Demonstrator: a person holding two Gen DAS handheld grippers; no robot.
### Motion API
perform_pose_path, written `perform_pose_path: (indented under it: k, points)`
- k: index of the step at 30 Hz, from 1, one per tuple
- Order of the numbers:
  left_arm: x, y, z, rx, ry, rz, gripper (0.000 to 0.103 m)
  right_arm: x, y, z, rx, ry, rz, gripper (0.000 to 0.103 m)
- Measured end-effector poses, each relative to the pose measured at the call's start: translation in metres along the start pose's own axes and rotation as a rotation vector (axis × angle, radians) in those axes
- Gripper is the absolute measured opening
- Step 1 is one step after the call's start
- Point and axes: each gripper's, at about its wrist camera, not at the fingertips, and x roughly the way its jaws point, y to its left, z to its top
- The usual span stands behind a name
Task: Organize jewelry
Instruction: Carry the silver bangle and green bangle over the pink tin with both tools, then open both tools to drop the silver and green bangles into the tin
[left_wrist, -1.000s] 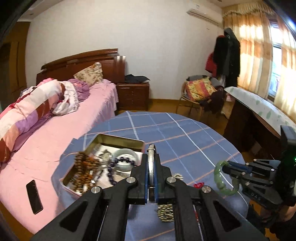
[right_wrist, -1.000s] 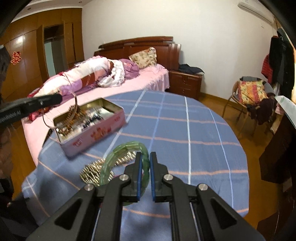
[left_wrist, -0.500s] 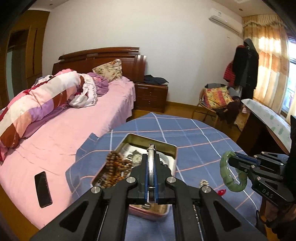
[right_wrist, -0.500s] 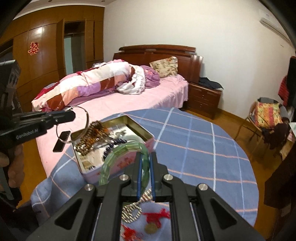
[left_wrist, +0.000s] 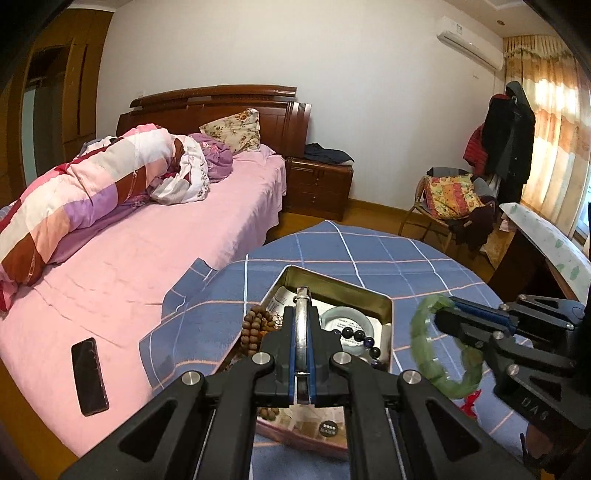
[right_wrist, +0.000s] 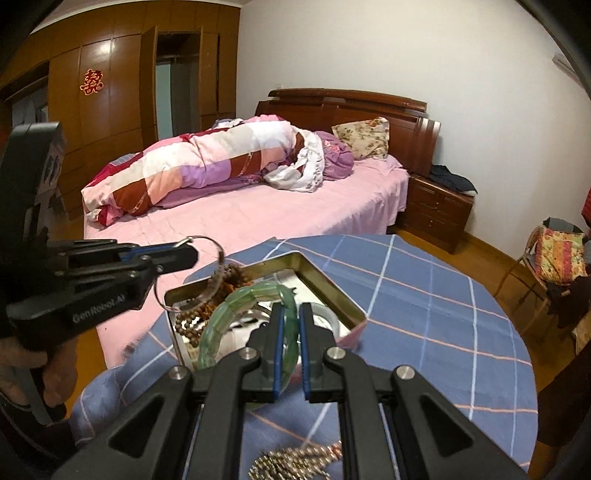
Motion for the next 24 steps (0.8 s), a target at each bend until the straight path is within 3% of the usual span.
perform_pose_path:
  k: [12,24]
  points:
    - [0.028,0.01,-0.006,0.013,0.049,0.025,0.004,0.051,0.011,-0.006,0.01,0.094,0.012,0.01]
    - [0.04,0.016,-0.016,0.009,0.096,0.037,0.004,0.068,0.014,-0.016,0.006,0.15,0.013,0.01]
